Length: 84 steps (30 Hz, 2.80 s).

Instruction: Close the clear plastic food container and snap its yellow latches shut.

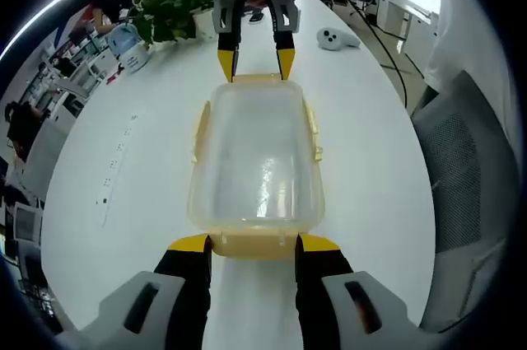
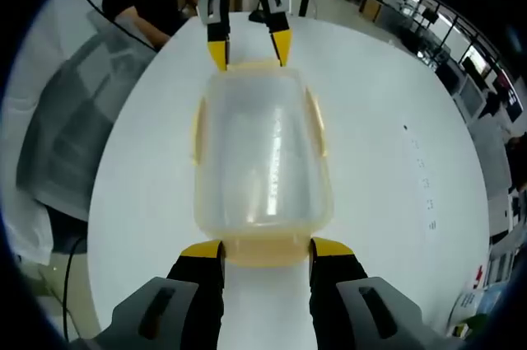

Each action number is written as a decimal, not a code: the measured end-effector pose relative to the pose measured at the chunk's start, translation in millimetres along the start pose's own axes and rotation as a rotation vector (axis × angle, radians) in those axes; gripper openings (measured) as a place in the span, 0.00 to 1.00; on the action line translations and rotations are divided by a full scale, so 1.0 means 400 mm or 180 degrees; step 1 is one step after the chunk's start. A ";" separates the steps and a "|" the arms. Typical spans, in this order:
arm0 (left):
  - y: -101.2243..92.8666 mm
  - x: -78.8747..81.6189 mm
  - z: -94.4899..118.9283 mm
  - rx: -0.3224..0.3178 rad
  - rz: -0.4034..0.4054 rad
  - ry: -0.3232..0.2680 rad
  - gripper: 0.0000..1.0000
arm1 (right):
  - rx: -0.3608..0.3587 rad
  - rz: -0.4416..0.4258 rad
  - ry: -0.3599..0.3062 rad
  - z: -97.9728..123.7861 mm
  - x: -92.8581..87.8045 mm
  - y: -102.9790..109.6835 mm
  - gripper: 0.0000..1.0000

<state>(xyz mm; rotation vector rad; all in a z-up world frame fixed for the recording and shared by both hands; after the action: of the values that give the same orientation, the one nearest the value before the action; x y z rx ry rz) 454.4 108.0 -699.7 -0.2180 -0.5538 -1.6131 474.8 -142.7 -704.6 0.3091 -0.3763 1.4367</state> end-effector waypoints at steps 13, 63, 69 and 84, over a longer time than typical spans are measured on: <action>0.007 -0.009 -0.016 -0.0032 0.0079 -0.0026 0.40 | 0.0055 -0.0072 -0.0039 -0.006 -0.009 -0.011 0.39; 0.018 -0.044 -0.026 -0.0085 0.0160 -0.0080 0.50 | 0.0057 -0.0064 -0.0084 -0.014 -0.023 -0.023 0.53; 0.006 -0.046 -0.012 -0.0093 0.0255 -0.0053 0.48 | 0.0046 -0.0186 -0.0157 0.001 -0.015 -0.017 0.53; 0.006 -0.014 0.020 0.0307 0.1059 -0.0123 0.54 | -0.0152 -0.1146 -0.0292 0.027 0.022 -0.035 0.48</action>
<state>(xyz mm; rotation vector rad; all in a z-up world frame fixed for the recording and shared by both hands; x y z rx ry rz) 456.1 116.4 -694.8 -0.2554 -0.5899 -1.2594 489.0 -141.0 -690.8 0.3840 -0.4062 1.0620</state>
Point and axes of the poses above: the point that each gripper's makers call its tool centre point, and the gripper's own axes: z roughly backward along the fingers, y roughly to its left, x roughly out of its top, the point moved 10 cm from there along z, roughly backward along the fingers, and after that the axes turned 7 degrees about -z, right-handed, at the moved point
